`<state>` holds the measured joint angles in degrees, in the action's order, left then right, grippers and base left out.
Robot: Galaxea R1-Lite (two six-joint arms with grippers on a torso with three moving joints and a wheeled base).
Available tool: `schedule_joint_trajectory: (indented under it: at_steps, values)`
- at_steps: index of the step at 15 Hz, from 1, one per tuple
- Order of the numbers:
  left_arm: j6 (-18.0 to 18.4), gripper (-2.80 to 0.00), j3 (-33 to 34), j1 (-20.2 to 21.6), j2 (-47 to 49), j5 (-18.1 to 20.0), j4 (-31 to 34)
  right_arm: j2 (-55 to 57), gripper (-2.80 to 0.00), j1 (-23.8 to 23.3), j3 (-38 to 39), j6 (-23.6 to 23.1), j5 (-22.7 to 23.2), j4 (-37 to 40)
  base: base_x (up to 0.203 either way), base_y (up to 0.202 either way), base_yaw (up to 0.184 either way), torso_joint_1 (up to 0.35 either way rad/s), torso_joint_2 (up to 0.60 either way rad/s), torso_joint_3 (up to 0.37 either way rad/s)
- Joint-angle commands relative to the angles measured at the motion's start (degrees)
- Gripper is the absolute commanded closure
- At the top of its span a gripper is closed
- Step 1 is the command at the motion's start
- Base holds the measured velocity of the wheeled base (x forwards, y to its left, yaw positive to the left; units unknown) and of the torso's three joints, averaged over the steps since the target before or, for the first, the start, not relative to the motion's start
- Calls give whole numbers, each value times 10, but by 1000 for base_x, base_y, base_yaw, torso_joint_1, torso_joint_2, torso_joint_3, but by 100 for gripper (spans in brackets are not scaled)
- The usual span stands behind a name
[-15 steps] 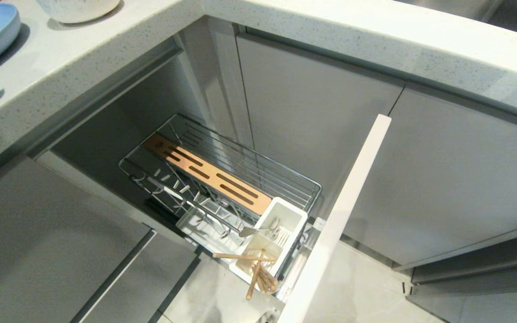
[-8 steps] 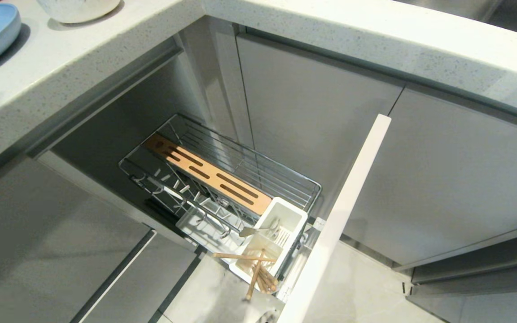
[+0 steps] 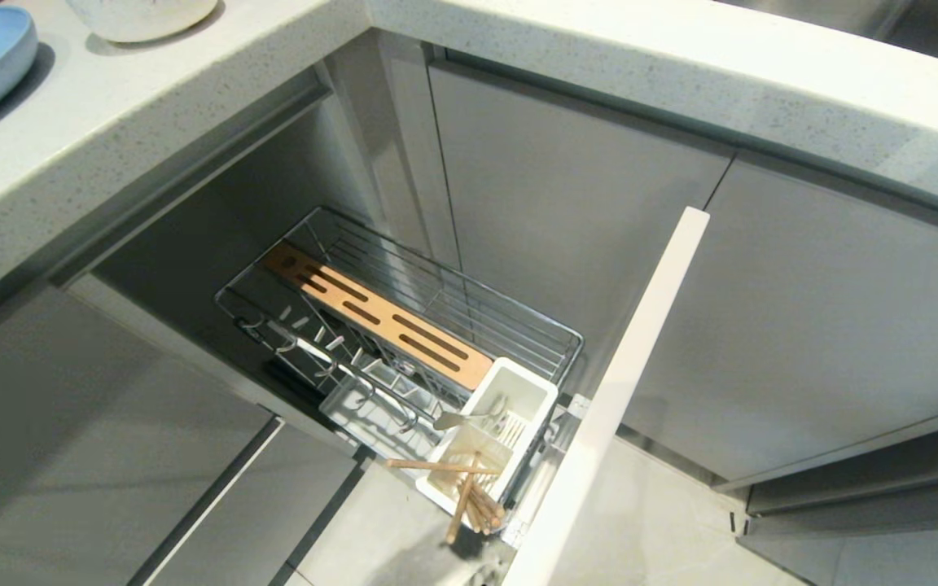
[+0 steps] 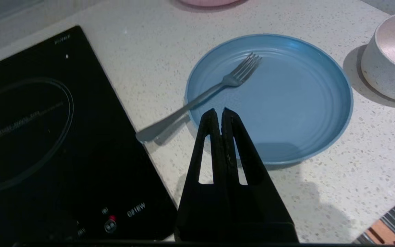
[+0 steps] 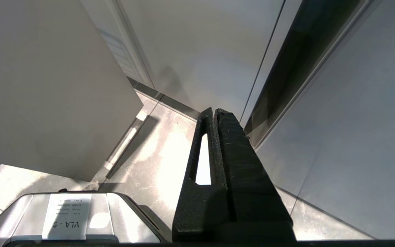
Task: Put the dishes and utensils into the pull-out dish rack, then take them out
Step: Pick up the fork and place it in the cupboard
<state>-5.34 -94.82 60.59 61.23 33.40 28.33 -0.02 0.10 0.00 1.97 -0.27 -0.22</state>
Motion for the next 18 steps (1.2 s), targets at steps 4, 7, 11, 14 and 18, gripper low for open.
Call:
schedule_joint_trajectory:
  at_steps: [4,7,11,14,18]
  values:
    - [-1,0,-46,176,93,241,-16,-2,0,0,1,0,0,0,0,0,0,0,0,0]
    - [0,0,-63,221,115,302,-13,-2,0,0,1,0,0,0,0,0,0,0,0,0]
    - [1,0,-94,233,168,366,-15,-2,0,1,1,0,0,0,0,0,0,0,0,0]
    - [14,0,-111,224,205,442,-16,-2,0,0,1,0,0,0,0,0,0,0,0,0]
    - [21,0,-140,182,250,450,-16,-2,0,0,1,0,0,0,0,0,0,0,0,0]
